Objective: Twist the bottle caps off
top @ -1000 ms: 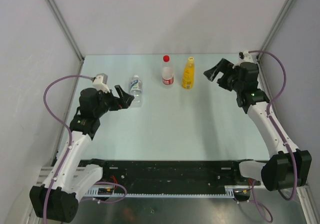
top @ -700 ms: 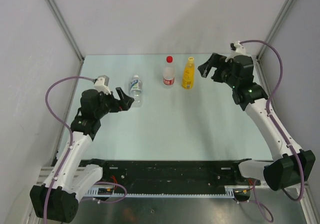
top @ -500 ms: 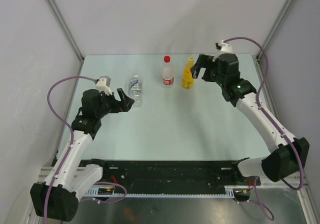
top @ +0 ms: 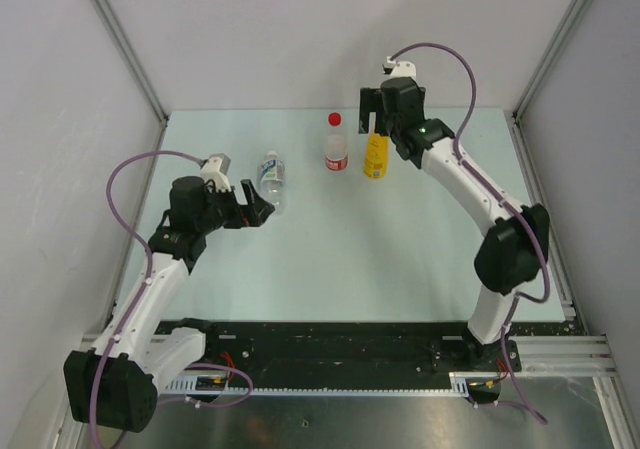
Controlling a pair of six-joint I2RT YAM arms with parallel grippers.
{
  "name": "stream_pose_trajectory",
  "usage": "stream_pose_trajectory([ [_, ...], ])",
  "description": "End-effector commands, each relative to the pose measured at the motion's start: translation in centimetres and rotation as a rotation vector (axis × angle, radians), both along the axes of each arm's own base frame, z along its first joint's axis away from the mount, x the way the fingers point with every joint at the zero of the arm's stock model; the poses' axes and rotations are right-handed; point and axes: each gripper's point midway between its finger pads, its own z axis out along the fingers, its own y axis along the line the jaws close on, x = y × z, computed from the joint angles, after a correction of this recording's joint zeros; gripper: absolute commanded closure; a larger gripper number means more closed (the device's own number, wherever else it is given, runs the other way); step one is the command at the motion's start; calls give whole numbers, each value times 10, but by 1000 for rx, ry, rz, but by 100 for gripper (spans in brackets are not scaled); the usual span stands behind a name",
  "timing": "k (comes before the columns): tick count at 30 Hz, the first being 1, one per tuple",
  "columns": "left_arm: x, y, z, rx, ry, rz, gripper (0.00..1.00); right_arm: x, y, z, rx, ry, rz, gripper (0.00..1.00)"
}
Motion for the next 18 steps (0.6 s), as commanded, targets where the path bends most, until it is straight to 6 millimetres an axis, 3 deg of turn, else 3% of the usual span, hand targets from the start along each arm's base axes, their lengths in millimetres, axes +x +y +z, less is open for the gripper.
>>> stream_pose_trajectory([
  [1,4,-2,8,-2,-22,-27,1,32,-11,0,-33,7,-36,1],
  [8,8,-2,1,-1,7,-16,1,62,-13,-33,-29,91,-31,12],
  [15,13,-4,6,-3,6,-21,1,61,-13,-59,52,159,26,67],
  [18,16,-5,11,-6,-3,-23,1,58,-11,-54,70,156,40,81],
])
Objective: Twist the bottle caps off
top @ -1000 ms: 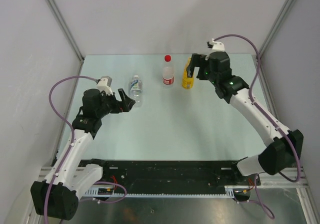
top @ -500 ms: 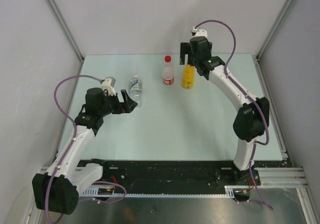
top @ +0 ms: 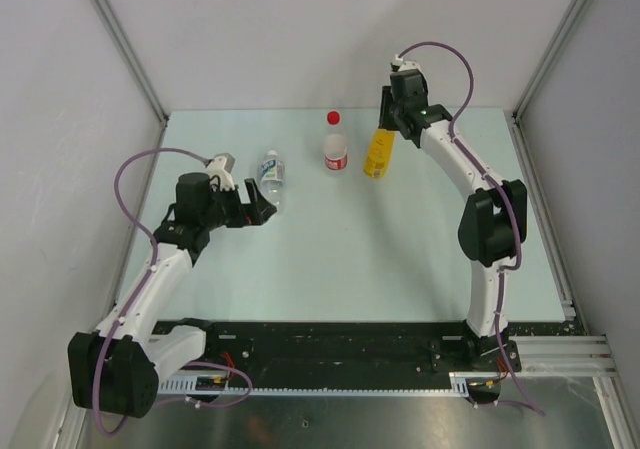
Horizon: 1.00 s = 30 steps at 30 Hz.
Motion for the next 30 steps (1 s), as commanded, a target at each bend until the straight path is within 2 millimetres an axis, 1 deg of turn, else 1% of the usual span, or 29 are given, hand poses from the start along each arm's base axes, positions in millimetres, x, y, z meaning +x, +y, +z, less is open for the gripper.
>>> stream_pose_trajectory([
  [1,11,-4,32,-18,-77,-23,1,-7,7,18,61,-18,45,85],
  [3,13,-4,39,-19,-94,-26,1,-9,8,32,73,-41,53,89],
  [5,15,-5,48,-19,-117,-31,1,-13,7,50,84,-69,62,90],
  [10,19,-6,77,-17,-196,-51,1,-31,1,100,101,-143,85,92],
  [15,20,-11,113,-25,-284,-88,0,-61,-6,154,122,-230,121,93],
  [18,17,-17,134,-40,-334,-128,1,-85,-7,188,156,-292,161,93],
  [20,13,-21,150,-53,-371,-163,1,-105,0,210,198,-336,237,93],
  [22,9,-26,164,-60,-407,-199,1,-125,9,227,244,-369,319,94],
  [23,6,-28,170,-61,-426,-219,1,-135,14,233,270,-378,362,94],
  [25,-1,-32,183,-62,-468,-263,1,-154,27,242,329,-387,457,95],
  [27,-8,-37,192,-65,-498,-310,1,-171,40,249,393,-378,556,95],
  [30,-18,-45,202,-87,-523,-385,0,-193,62,251,491,-331,708,96],
])
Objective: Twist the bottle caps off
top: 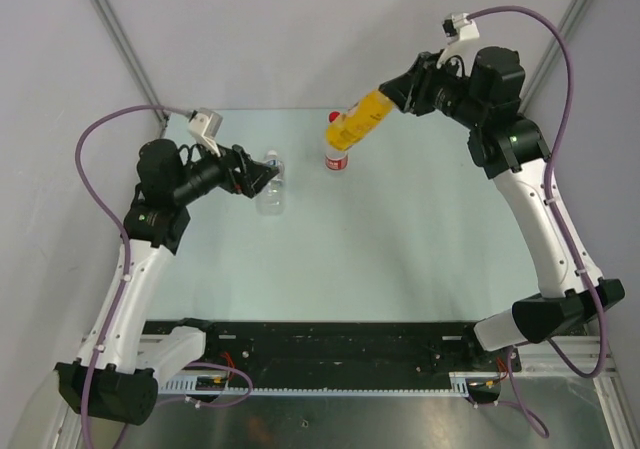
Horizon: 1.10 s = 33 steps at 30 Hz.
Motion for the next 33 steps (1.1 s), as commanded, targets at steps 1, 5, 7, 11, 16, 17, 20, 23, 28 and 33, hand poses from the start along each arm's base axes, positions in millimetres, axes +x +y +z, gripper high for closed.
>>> stream_pose_trajectory([
  [1,-25,-16,39,-8,-127,-171,1,-37,46,-1,106,51,350,96],
  [5,-43,-33,47,-39,-126,-319,1,-57,71,-7,205,130,569,98],
  [7,-50,-38,47,-43,-127,-369,0,-66,80,-10,252,171,659,99],
  [11,-62,-48,43,-48,-124,-458,1,-72,90,-18,312,239,745,100],
  [16,-68,-63,27,-52,-80,-546,1,-79,103,-22,326,267,796,100],
  [17,-68,-66,23,-53,-67,-558,1,-79,104,-23,327,270,800,100],
  [20,-64,-73,11,-49,-31,-573,1,-81,107,-21,335,274,813,100],
  [23,-58,-77,0,-36,-9,-563,1,-82,107,-18,342,272,823,100],
  [28,-59,-88,-11,-27,12,-602,1,-80,106,-19,345,275,818,100],
  [33,-65,-94,-21,-21,27,-641,6,-73,105,-23,319,278,790,100],
])
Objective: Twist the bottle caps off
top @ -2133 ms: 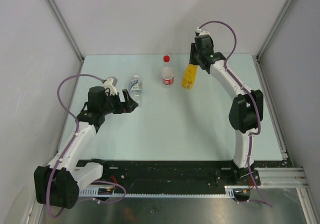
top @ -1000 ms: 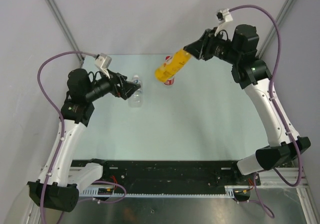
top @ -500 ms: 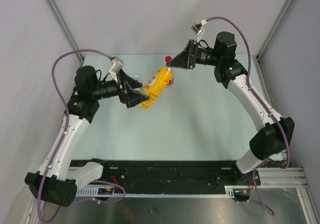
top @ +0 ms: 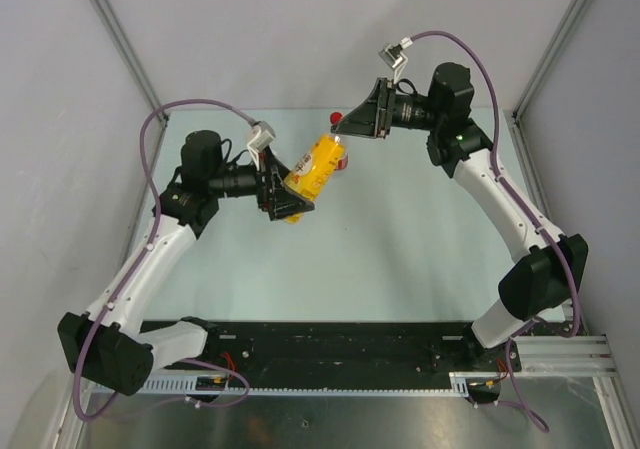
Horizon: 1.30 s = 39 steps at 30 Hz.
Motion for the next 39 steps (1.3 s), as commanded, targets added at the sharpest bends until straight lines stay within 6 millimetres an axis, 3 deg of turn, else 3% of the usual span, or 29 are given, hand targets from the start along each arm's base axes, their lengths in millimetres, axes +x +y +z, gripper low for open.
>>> stream_pose_trajectory([
  [1,-6,-5,-7,5,-33,-47,8,1,-1,12,-8,-51,-7,100],
  [9,-12,-11,-23,34,9,-72,23,11,-4,5,-92,-42,-73,100],
  [14,-14,-20,-37,82,49,-84,41,11,-4,9,-97,-56,-94,99],
  [21,-13,-31,-44,126,49,-73,53,5,-1,13,-109,-79,-102,91],
  [25,-3,-29,-41,155,10,0,58,5,-3,17,-115,-91,-125,68],
  [32,16,-11,-35,215,-71,196,66,11,-22,40,-104,-164,-311,16],
  [35,23,-2,-33,246,-104,285,69,14,-34,50,-94,-190,-412,4],
  [39,27,8,-29,297,-165,391,70,18,-49,56,-91,-198,-526,1],
])
